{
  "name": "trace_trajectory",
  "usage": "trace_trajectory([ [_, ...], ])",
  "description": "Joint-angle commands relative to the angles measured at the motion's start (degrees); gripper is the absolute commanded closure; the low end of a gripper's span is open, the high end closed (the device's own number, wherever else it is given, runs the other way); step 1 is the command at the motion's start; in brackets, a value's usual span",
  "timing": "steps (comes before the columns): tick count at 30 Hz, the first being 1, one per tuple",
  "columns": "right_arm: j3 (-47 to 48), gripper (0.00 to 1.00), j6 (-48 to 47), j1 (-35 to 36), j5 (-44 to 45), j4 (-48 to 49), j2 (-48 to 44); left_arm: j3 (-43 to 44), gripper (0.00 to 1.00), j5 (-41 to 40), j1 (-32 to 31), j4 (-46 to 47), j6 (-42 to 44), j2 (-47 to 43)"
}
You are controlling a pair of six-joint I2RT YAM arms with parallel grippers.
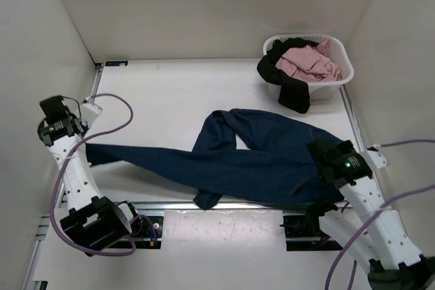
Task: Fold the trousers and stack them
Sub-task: Flatten the trousers out
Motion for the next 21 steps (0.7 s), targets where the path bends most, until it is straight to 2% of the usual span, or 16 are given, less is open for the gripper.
trace_trajectory([
  [1, 6.4, 0.01, -8.3, -0.1, 4.0, -4.0, 6.7, 13.3, 0.86, 9.2, -0.2, -5.1, -2.2, -0.6],
  [2, 8.0, 0.01, -12.5, -0.1, 4.5, -1.8, 8.2, 15.3, 0.86, 11.4, -0.7, -7.0, -2.2, -0.6],
  [3, 9.8, 0.01, -21.3, 0.7, 3.6, 0.7, 9.7, 17.1, 0.86, 13.5, -0.7, -10.6, -2.2, -0.6],
  [5, 14.6, 0.01, -32.9, 2.2, 0.8, 13.0, 13.5, 20.2, 0.86, 18.2, -2.7, -13.4, -1.7, -1.2],
  [6, 15.9, 0.01, -44.8, 5.2, -1.7, 18.3, 14.6, 20.2, 0.86, 19.4, -3.3, -14.4, -1.0, -1.7],
  [8, 18.9, 0.01, -52.8, 8.6, -10.6, 29.6, 19.6, 20.2, 0.86, 20.8, -4.3, -16.7, -1.0, -3.4],
  [11, 28.5, 0.01, -60.9, 13.2, -20.7, 33.4, 32.1, 17.7, 0.86, 21.5, -5.1, -19.0, 0.2, -4.8],
  [12, 31.0, 0.03, -62.8, 15.0, -30.0, 33.5, 35.5, 17.0, 0.86, 21.5, -5.1, -19.6, 0.2, -5.4],
  [13, 35.5, 0.03, -66.0, 16.3, -34.0, 34.4, 41.9, 16.5, 0.86, 21.5, -5.1, -19.6, 0.2, -5.4],
  [18, 45.6, 0.06, -70.2, 25.1, -44.4, 36.4, 59.6, 14.4, 0.86, 20.4, -5.1, -21.7, 0.2, -6.6],
  [21, 47.8, 0.06, -70.2, 26.8, -47.4, 37.7, 65.7, 13.9, 0.86, 19.4, -5.1, -21.7, -0.5, -6.6],
])
